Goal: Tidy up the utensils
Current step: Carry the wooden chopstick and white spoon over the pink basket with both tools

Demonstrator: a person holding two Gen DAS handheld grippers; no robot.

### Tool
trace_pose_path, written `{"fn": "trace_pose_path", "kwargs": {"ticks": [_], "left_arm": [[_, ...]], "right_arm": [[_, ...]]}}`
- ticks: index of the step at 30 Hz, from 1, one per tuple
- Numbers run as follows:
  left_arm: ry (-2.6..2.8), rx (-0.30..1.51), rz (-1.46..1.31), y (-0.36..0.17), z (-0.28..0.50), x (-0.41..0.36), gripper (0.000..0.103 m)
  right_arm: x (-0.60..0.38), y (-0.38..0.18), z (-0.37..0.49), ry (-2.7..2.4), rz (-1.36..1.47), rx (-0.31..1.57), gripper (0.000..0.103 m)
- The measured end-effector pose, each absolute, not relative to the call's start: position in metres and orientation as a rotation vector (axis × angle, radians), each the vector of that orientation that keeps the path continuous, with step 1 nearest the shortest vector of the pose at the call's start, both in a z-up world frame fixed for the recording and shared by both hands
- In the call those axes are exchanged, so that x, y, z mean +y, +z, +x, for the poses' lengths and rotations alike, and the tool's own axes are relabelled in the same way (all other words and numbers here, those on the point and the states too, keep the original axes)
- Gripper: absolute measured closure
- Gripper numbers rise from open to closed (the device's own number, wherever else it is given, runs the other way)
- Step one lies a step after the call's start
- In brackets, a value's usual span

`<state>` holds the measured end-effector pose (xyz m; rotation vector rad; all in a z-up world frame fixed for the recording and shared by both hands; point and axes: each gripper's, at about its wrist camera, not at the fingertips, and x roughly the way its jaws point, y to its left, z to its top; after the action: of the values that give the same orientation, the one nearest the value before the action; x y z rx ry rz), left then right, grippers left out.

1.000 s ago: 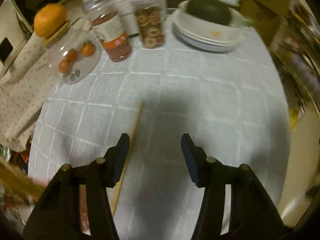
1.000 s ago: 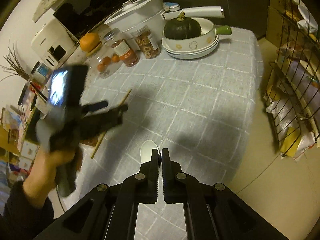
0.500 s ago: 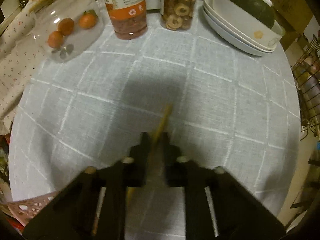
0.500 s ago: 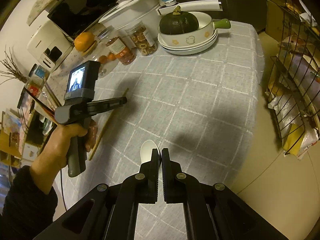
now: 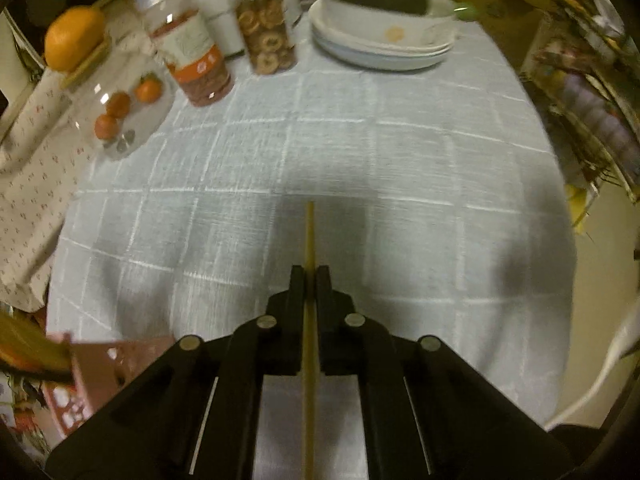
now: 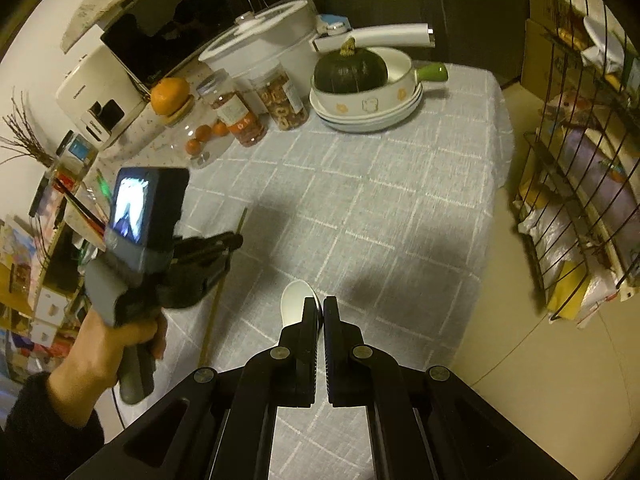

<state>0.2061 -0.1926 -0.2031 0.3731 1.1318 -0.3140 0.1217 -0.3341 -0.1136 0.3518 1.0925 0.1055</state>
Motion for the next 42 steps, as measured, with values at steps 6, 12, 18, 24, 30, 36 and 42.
{"fn": "trace_pose_path", "kwargs": {"ticks": [6,12,18,24,30,36,42], "left_arm": [[-0.352,1.059,0.371,-0.170,0.179,-0.181,0.097],[-0.380,0.982,0.345,-0.140,0.146,-0.163,0.097],[-0.409,0.882,0.314,-0.105,0.112,-0.137,0.097],[-0.410,0.812,0.215,-0.083,0.095,-0.096,0.097],[-0.408,0.705,0.141,-0.051,0.080,-0.062,0.097],[-0.371,0.559,0.043,-0.007,0.068,-0.026,0.097],[-0.289,0.443,-0.056,0.013,0.068,0.010,0.097]], "right_arm": [[-0.327,-0.101,0.112,0.127,0.333,1.063,0.100],[-0.314,-0.088,0.103,0.138,0.282,1.031,0.100],[-0.300,-0.074,0.097,0.144,0.245,0.996,0.100],[-0.284,-0.057,0.096,0.139,0.189,0.946,0.100],[-0.262,-0.040,0.097,0.127,0.133,0.872,0.100],[-0.234,-0.030,0.107,0.142,0.109,0.825,0.100],[-0.205,-0.028,0.121,0.155,0.088,0.806,0.100]]}}
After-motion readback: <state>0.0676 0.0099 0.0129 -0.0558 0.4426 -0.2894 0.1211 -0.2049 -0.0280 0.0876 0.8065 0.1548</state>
